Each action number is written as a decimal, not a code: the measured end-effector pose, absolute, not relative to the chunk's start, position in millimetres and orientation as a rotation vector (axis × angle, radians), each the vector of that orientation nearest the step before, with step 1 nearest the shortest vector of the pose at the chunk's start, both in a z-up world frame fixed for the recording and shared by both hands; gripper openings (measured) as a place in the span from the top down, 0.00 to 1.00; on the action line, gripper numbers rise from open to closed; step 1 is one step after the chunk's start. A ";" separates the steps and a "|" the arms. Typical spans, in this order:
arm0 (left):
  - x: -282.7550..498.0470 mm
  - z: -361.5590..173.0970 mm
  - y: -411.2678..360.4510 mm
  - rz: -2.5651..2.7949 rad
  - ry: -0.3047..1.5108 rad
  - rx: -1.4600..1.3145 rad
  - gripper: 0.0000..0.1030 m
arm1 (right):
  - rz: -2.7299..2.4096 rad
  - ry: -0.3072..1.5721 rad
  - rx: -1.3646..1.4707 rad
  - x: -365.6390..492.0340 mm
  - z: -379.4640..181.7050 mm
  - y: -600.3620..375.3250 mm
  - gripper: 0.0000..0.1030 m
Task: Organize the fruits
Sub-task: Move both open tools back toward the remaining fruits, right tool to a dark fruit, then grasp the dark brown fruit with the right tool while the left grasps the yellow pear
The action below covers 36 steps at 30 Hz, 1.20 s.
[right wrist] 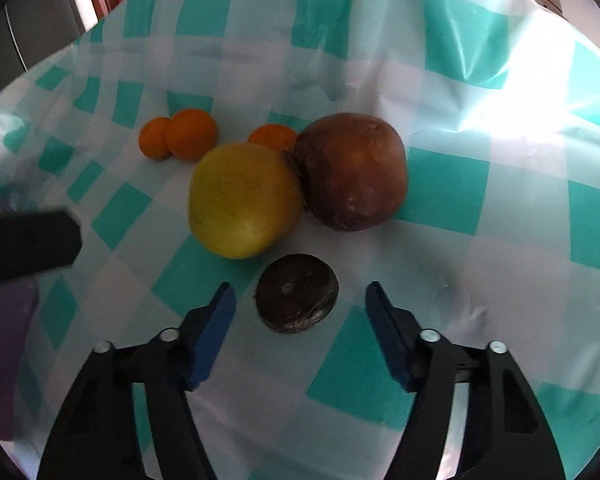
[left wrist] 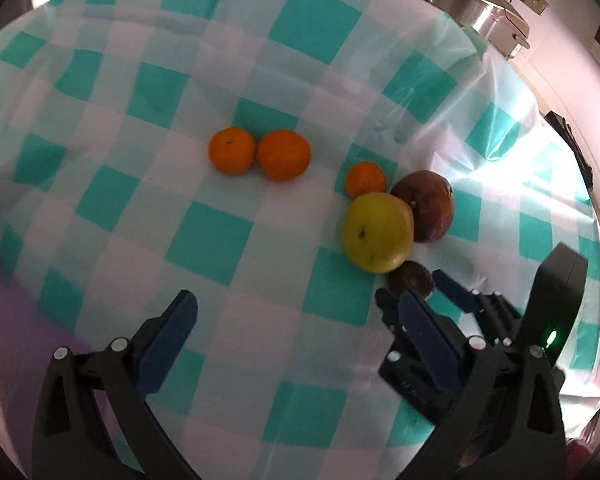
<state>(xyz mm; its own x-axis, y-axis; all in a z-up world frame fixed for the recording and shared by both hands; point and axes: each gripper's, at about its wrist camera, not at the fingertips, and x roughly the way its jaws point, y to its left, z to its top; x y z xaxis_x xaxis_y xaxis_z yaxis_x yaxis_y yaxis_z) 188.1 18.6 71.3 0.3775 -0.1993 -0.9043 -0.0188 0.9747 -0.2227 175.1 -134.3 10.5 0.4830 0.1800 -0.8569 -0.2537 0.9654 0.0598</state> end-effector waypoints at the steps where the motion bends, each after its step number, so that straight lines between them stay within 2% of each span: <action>1: 193.2 67.6 15.8 -0.130 1.185 -0.211 0.02 | 0.262 1.028 -0.083 174.7 8.7 -134.5 0.42; 3: 202.2 60.9 9.2 -0.153 1.192 -0.206 0.02 | 0.263 0.994 -0.103 172.5 8.5 -134.7 0.46; 4: 207.5 57.0 5.9 -0.161 1.194 -0.206 0.02 | 0.263 0.988 -0.092 172.4 8.8 -137.0 0.60; 16: 251.8 17.0 -52.9 -0.270 1.215 -0.081 0.03 | 0.157 0.988 0.012 137.5 21.0 -180.6 0.61; 19: 255.9 10.0 -63.5 -0.279 1.179 -0.012 0.17 | 0.143 0.996 0.030 131.1 22.2 -186.2 0.61; 20: 253.5 10.3 -67.5 -0.317 1.151 0.013 0.31 | 0.140 0.997 0.032 130.5 22.6 -187.5 0.61; 22: 247.9 10.3 -73.7 -0.308 1.121 0.086 0.42 | 0.134 0.997 0.038 132.6 23.1 -188.9 0.61; 28: 223.7 11.3 -60.6 -0.298 1.140 0.063 0.42 | 0.138 1.008 0.030 122.8 25.9 -194.8 0.61; 36: 132.2 30.7 -33.7 -0.203 1.172 0.058 0.42 | 0.210 0.999 -0.079 99.6 50.2 -167.2 0.61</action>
